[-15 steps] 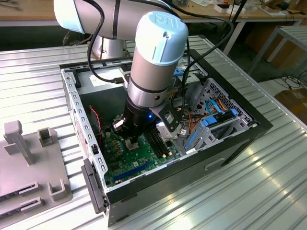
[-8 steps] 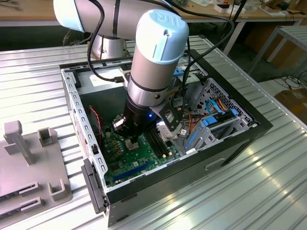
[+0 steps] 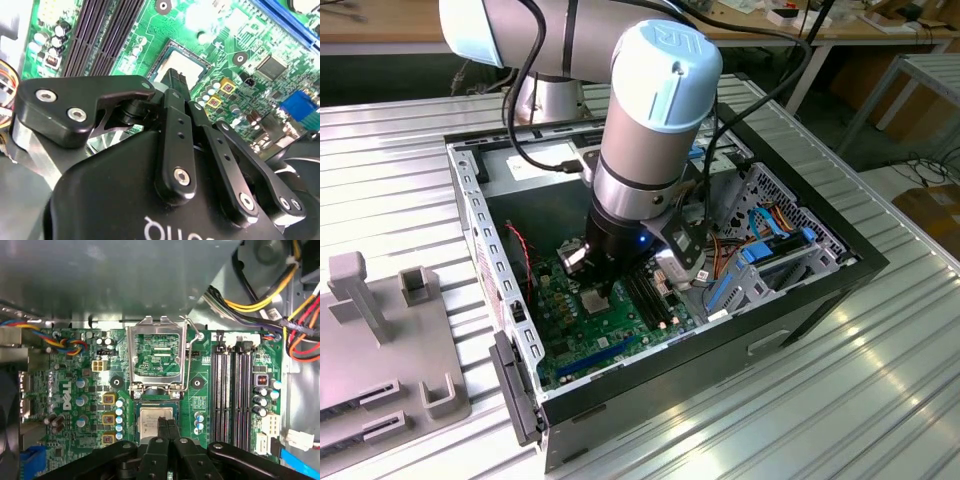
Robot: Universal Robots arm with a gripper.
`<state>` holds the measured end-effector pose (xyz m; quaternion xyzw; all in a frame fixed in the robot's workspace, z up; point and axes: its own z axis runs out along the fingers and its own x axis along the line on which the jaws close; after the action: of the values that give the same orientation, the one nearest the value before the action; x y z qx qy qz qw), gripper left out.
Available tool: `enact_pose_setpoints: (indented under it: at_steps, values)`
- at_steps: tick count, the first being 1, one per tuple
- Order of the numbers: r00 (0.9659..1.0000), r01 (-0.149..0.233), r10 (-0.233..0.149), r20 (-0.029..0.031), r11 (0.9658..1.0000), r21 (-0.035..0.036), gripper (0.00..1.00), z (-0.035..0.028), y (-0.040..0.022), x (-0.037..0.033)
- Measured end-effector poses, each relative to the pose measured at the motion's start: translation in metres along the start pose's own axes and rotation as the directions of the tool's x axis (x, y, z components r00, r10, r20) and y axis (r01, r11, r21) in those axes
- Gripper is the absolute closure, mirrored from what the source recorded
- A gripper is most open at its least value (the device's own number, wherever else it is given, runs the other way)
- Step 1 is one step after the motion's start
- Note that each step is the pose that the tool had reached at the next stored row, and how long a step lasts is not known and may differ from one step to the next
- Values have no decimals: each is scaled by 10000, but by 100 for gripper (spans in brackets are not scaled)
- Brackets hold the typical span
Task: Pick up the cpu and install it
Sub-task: 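Close the cpu cover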
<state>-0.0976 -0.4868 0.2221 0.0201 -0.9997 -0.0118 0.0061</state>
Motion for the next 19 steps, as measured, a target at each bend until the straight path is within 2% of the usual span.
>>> enact_pose_setpoints:
  at_steps: [1,3,5,7,19]
  values:
    - [9996,295,-295,-7,9996,3,89,0,0,0]
    - [9989,474,-474,-11,9989,5,89,-2,0,-1]
    - [9986,523,-523,-13,9986,6,89,-22,1,-1]
    - [9983,579,-579,-15,9983,6,89,-77,2,0]
    - [9971,757,-757,-18,9971,2,89,-222,5,2]
